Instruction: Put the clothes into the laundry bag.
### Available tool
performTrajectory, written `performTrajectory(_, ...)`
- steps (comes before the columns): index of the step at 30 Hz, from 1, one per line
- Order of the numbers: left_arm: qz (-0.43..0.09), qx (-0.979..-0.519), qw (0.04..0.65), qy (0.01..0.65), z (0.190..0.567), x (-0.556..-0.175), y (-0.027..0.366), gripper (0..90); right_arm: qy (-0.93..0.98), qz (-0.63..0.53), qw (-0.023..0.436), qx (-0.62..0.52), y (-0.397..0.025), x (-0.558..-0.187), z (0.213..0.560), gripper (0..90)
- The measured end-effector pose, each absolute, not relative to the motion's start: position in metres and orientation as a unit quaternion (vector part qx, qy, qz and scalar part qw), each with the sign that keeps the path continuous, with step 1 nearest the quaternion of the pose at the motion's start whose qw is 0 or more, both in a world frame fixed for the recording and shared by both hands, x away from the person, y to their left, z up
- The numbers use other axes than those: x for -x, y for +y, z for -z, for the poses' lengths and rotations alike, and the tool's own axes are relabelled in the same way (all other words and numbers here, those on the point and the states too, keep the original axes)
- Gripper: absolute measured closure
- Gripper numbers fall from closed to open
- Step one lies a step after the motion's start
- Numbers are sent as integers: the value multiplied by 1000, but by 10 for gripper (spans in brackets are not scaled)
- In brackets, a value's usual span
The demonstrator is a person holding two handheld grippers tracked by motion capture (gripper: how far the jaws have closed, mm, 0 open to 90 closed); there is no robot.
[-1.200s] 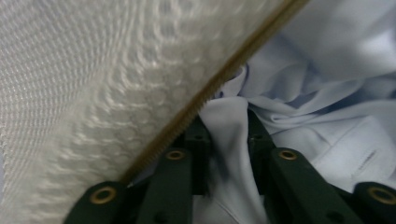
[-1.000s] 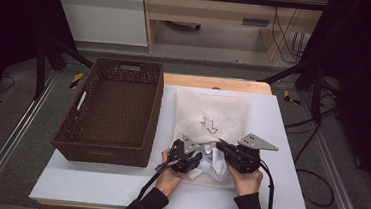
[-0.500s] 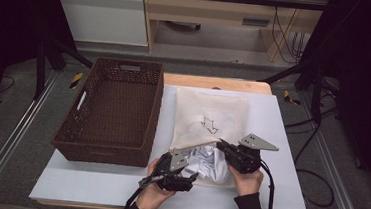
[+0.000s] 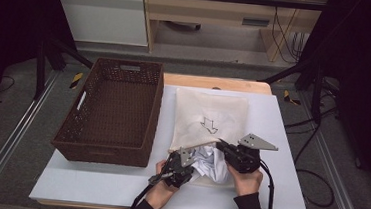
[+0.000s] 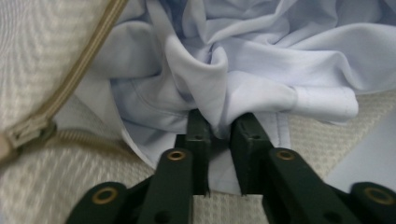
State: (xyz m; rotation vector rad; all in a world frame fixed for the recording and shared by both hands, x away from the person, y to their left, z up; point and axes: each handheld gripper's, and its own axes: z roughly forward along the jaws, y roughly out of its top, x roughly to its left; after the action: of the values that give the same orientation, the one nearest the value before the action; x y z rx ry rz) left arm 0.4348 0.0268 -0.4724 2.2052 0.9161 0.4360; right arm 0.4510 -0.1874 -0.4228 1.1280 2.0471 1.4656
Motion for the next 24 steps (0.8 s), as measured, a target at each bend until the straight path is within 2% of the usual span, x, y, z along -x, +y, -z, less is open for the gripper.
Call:
performTrajectory(6, -173, -855, 350, 341, 465, -450, 12, 847, 727, -524, 189, -402, -188, -451, 422, 871)
performTrajectory(14, -224, -839, 350, 352, 477, -475, 1, 844, 727, -525, 189, -401, -187, -451, 422, 871)
performTrajectory(17, -226, -836, 355, 352, 479, -475, 2, 827, 727, -524, 189, -401, -187, -451, 422, 872)
performTrajectory(24, -184, -834, 396, 337, 464, -450, 25, 576, 724, -522, 191, -407, -190, -451, 421, 872)
